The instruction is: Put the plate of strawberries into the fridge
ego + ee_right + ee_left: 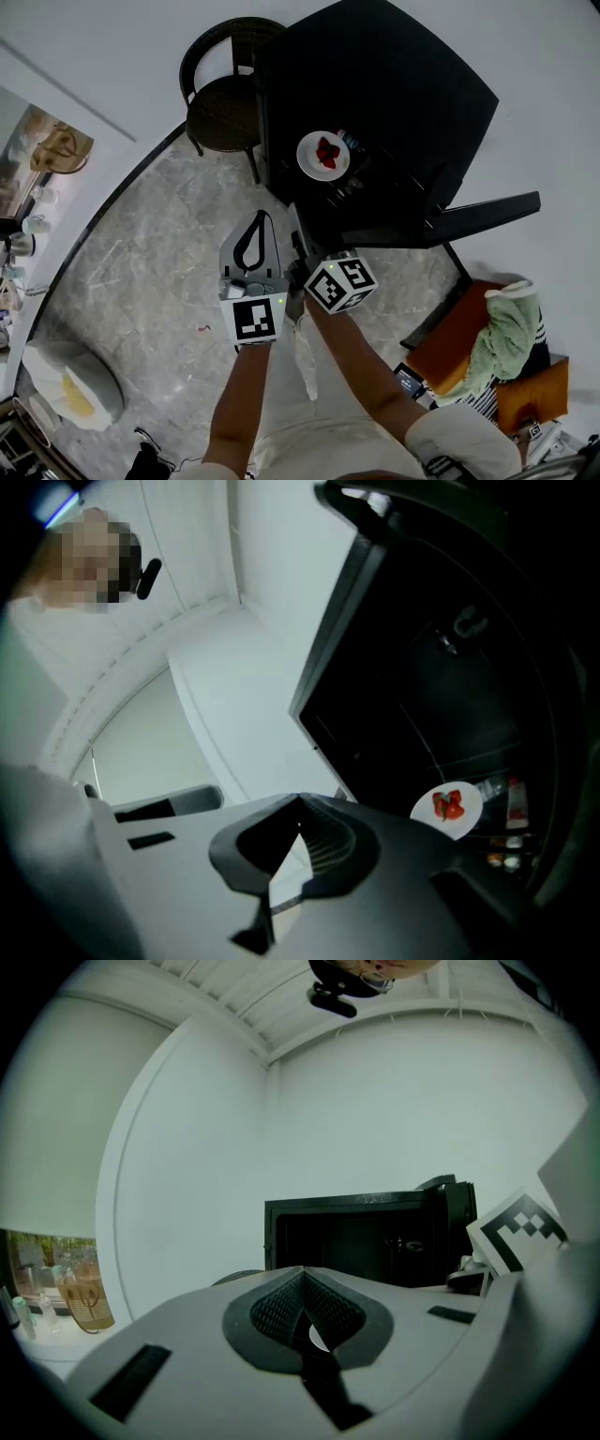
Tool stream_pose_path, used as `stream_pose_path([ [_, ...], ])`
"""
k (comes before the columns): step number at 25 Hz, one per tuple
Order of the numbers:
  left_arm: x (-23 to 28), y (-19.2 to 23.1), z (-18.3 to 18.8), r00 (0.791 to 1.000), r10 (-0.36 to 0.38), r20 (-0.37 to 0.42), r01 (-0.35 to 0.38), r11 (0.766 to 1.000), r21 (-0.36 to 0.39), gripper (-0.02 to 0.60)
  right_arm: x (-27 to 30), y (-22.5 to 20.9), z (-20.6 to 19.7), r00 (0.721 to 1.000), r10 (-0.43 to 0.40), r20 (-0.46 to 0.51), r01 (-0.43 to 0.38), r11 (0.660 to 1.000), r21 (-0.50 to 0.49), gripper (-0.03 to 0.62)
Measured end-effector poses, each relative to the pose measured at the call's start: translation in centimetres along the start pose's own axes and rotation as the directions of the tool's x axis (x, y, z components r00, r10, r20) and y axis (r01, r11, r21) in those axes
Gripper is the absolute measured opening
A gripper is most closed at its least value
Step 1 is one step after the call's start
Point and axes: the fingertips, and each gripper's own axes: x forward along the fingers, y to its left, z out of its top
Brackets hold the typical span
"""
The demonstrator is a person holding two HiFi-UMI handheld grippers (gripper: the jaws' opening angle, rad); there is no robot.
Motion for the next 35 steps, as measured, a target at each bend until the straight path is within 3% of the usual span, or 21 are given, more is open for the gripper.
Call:
stream_pose_path([
  [5,-2.4,0.7,2.8,1.0,0.023,-0.014,-0.023,0.999,-0.022,0.0,-1.8,4.9,3.8,0.999,0.053,0.011,-0.05,0.982,-0.179,0.012],
  [9,-4.0,0.6,5.9,0.999,0.037,0.004,-0.037,0.999,0.014,0.0,-3.4,8.2,6.5,0.996,0.089,-0.002,-0.085,0.954,-0.288,0.012],
  [17,-7.2,-0.9,10.9,1.0,0.023,0.006,-0.023,1.0,0.003,0.0,-5.9,12.9,9.1,0.993,0.098,-0.071,-0.116,0.936,-0.333,0.012],
  [25,-9.9,-2.6,14.8,1.0,0.0,0.02,0.0,1.0,-0.016,0.0,-9.3,17.4,13.3,0.992,0.118,-0.043,-0.125,0.885,-0.449,0.012],
  [35,-11.3,-4.1,19.4,0.996,-0.018,0.086,0.017,1.0,0.012,0.0,-11.5,19.4,17.7,0.994,0.106,0.015,-0.082,0.851,-0.519,0.012],
])
